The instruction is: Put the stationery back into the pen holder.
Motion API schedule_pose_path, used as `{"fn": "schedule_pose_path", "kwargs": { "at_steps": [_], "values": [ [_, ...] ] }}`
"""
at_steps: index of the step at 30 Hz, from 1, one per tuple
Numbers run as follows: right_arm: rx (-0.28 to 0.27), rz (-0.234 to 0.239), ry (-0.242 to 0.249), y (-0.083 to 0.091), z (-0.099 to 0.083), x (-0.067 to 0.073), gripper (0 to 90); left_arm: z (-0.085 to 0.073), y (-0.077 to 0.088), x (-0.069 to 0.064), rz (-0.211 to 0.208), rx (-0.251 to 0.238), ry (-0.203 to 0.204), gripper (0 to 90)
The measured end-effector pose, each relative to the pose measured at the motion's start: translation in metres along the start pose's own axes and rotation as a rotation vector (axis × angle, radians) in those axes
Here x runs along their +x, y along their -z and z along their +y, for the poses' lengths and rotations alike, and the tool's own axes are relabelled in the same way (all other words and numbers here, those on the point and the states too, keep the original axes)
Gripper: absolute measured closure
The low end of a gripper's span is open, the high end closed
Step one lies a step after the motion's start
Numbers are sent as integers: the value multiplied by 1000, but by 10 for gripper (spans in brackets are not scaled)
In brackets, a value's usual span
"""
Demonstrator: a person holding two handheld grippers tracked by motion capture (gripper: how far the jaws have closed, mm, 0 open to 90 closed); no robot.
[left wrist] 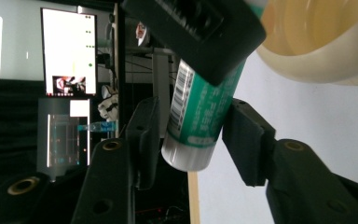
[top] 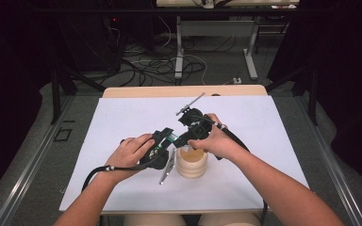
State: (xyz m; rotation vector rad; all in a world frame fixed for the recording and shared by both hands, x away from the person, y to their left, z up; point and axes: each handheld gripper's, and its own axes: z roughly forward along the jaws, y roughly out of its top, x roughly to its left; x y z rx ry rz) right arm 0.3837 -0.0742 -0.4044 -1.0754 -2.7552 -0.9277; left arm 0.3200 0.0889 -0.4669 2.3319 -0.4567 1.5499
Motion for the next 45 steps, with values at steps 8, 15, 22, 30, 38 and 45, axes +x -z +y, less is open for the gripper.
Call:
{"fn": "schedule_pose_path", "kwargs": {
  "at_steps": [8, 15, 22, 30, 38, 45],
  "values": [
    [24, 6, 2, -5, 0, 1, 659, 2, 1, -8, -18, 20, -36, 640],
    [35, 8, 16, -8, -1, 0, 658, 3, 1, -10, -32, 29, -30, 649],
    [20, 5, 9, -7, -1, 2, 657, 3, 1, -9, -30, 31, -26, 651],
    [-15, 4, 30, -2, -5, -3, 513, -2, 2, -4, -22, 36, 5, 652],
    [-114, 10, 14, 10, -12, -11, 393, -5, 3, 1, -27, 37, 60, 652],
    [-245, 8, 30, 37, -21, -21, 324, -7, 0, 4, -49, 24, 157, 652]
  ]
}}
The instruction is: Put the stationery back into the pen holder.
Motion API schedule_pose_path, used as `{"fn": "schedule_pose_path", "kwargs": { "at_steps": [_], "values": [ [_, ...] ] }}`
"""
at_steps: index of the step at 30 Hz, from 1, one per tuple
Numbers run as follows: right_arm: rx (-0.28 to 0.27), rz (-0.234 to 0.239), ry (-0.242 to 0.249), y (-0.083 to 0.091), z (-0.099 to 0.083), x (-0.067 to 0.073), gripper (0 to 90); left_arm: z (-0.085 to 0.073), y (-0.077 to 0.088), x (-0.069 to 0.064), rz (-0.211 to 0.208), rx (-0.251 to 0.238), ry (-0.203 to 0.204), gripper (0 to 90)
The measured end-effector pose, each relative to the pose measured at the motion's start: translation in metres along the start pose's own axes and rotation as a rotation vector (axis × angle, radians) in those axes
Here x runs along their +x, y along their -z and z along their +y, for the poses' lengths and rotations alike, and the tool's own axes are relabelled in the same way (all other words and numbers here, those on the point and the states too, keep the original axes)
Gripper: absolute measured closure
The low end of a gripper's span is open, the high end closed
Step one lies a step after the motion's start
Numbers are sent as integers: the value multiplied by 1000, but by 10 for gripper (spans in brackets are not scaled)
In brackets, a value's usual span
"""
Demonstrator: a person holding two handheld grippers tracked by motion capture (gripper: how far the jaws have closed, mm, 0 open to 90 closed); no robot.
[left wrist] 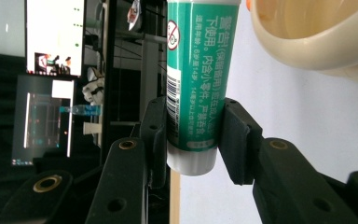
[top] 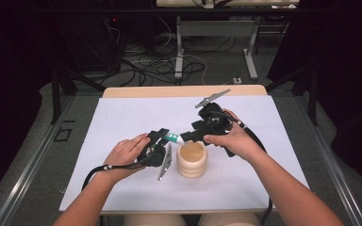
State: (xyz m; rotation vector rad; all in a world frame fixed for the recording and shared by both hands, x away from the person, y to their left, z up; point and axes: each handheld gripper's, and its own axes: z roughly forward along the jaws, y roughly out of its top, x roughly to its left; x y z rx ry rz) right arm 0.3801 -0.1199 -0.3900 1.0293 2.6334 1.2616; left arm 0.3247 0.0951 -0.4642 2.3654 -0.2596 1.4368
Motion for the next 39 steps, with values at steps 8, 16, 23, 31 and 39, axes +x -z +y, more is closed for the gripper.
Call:
{"fn": "schedule_pose_path", "kwargs": {
  "at_steps": [8, 16, 23, 31, 39],
  "values": [
    [-113, -63, 2, 30, -9, -14, 161, 1, -2, 9, -56, -60, 239, 652],
    [-195, -130, -9, 48, -28, -24, 84, 3, -3, 25, -167, -169, 638, 652],
    [-238, -179, -12, 55, -44, -28, 5, 4, -7, 31, -255, -285, 930, 653],
    [-288, -230, -27, 64, -63, -35, 0, 4, -18, 25, -348, -341, 1155, 653],
    [-330, -241, -59, 73, -70, -41, 0, 4, -27, 7, -408, -343, 1209, 652]
  ]
}}
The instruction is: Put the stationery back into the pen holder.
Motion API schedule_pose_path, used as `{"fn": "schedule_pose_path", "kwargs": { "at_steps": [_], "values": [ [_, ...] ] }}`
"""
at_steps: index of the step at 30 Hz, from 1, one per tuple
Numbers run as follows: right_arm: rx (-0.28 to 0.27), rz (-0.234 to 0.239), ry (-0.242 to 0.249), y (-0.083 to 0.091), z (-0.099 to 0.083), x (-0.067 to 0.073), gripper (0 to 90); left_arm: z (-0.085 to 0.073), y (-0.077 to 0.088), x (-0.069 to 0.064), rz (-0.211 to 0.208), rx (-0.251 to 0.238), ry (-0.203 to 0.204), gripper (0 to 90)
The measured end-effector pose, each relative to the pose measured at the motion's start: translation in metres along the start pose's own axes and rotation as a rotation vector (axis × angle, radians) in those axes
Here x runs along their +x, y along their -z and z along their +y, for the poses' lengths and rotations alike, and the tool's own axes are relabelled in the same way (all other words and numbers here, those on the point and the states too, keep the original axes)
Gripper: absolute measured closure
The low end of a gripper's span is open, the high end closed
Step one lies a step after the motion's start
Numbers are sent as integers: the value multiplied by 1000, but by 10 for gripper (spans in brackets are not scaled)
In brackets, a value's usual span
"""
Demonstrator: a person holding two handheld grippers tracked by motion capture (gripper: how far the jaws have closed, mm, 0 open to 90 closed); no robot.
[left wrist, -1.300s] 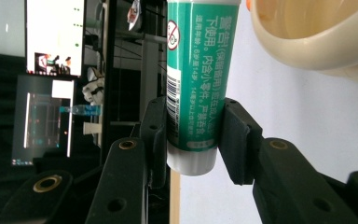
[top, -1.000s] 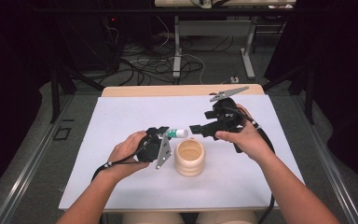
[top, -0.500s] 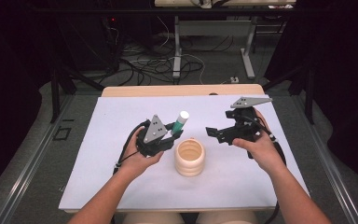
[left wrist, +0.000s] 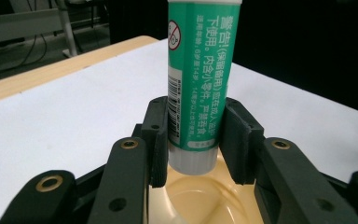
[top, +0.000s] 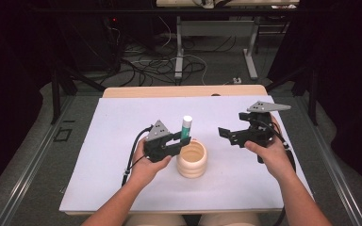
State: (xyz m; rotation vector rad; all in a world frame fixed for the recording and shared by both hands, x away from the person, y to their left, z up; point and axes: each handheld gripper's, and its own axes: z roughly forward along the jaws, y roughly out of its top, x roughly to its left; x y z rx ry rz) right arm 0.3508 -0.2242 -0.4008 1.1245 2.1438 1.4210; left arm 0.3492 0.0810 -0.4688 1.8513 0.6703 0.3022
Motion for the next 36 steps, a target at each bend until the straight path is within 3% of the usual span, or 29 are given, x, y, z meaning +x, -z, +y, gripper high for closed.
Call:
{"fn": "schedule_pose_path", "kwargs": {
  "at_steps": [8, 21, 24, 28, 36],
  "values": [
    [-24, -11, -16, 5, -3, -6, 0, -14, -14, -7, -22, 31, 3, 652],
    [-39, -10, -55, 11, -5, -14, 0, -19, -22, -9, -39, 61, 12, 649],
    [-47, -5, -64, 12, -5, -15, 0, -21, -23, -10, -27, 72, 7, 640],
    [-53, -4, -64, 13, -4, -16, 0, -20, -21, -9, -24, 30, -4, 472],
    [-42, -3, -67, 13, -7, -18, 0, -15, -8, -7, 32, -17, -11, 331]
  ]
}}
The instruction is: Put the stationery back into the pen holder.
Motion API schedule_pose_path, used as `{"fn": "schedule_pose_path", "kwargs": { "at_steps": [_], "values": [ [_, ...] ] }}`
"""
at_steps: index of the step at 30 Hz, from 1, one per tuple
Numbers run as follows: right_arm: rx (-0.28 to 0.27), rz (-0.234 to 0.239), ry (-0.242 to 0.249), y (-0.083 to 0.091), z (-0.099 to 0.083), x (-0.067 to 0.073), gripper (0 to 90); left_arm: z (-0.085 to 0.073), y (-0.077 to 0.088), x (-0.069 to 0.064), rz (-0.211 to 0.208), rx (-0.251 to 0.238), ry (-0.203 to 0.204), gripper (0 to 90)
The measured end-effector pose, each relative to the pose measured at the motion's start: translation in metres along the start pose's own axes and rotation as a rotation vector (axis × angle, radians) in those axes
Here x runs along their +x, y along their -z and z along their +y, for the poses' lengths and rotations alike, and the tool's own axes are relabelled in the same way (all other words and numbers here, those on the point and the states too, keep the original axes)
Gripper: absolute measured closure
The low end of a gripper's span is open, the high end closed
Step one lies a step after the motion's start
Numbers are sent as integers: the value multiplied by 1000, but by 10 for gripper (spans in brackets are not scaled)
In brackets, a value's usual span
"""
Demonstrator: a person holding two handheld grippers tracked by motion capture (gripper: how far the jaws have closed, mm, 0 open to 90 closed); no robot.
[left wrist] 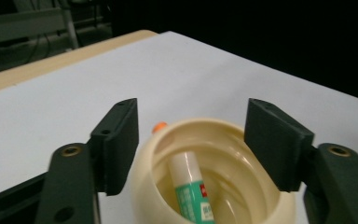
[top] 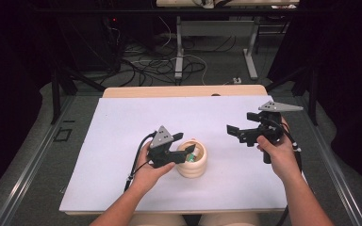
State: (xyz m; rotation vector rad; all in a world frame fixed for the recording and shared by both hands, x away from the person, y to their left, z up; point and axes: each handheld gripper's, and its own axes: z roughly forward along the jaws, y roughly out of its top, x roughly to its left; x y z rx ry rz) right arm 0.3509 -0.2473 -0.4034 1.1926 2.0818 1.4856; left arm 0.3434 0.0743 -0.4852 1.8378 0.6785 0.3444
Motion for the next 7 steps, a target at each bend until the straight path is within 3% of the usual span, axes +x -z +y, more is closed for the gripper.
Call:
{"fn": "schedule_pose_path", "kwargs": {
  "at_steps": [1, 2, 3, 5, 7],
  "values": [
    [0, 0, 4, 0, -1, -1, 0, 2, 8, 4, 40, -31, -13, 316],
    [5, -6, 1, 1, -1, -2, 0, 2, 8, 4, 40, -31, -13, 302],
    [-5, -11, 1, 0, -3, -3, 0, 4, 19, 10, 77, -61, -3, 290],
    [-2, -11, -2, 1, -5, -5, 0, 6, 26, 14, 88, -70, 11, 281],
    [-11, -20, -6, 1, -7, -8, 0, 6, 39, 22, 107, -93, 63, 255]
  ]
}}
